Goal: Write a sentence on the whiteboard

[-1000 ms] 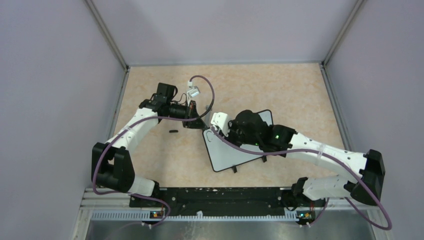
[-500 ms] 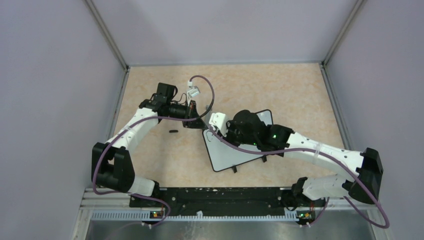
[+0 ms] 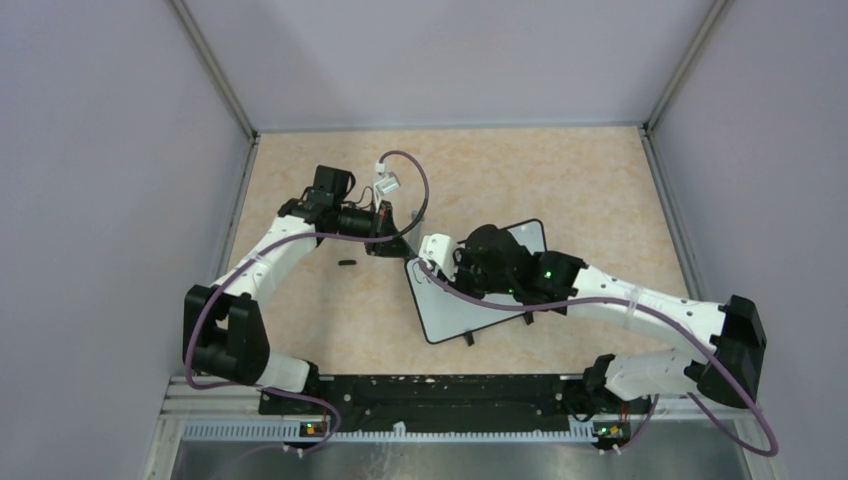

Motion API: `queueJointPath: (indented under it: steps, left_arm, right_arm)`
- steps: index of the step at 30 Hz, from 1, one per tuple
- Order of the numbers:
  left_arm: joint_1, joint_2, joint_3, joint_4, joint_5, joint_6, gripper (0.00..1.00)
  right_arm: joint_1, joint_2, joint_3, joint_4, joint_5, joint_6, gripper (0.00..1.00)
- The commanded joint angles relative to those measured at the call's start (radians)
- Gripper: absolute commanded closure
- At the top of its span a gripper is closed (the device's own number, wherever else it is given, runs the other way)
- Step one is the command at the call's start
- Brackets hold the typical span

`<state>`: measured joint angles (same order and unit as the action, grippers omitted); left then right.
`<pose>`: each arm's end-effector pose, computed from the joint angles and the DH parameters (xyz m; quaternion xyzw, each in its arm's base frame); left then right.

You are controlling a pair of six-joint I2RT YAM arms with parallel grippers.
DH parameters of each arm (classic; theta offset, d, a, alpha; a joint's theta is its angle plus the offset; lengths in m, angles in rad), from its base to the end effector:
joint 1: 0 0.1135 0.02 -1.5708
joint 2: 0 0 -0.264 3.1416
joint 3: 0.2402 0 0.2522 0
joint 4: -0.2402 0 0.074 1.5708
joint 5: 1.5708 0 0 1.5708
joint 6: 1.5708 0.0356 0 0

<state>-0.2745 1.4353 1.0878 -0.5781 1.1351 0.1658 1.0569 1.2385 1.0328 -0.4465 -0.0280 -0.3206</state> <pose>0.2691 -0.1093 0.2769 0.3410 0.7432 -0.5236 0.2392 0.1333 0.2382 0.3052 -0.5744 0.6880 0.1712 0.4091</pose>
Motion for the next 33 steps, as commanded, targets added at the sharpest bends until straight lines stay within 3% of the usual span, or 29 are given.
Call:
queueJointPath:
  steps: [1, 13, 33]
  left_arm:
    - [-0.005, -0.018, -0.011, -0.006, 0.018, 0.002, 1.00]
    - [-0.005, -0.022, -0.014, -0.004, 0.017, 0.001, 1.00]
    - [-0.005, -0.027, -0.020, 0.000, 0.019, 0.003, 1.00]
  right_arm:
    - [-0.011, -0.026, -0.001, 0.008, 0.051, -0.005, 1.00]
    - [-0.037, -0.036, 0.034, 0.044, 0.140, 0.018, 1.00]
    - [-0.036, 0.022, 0.082, 0.071, 0.093, 0.022, 1.00]
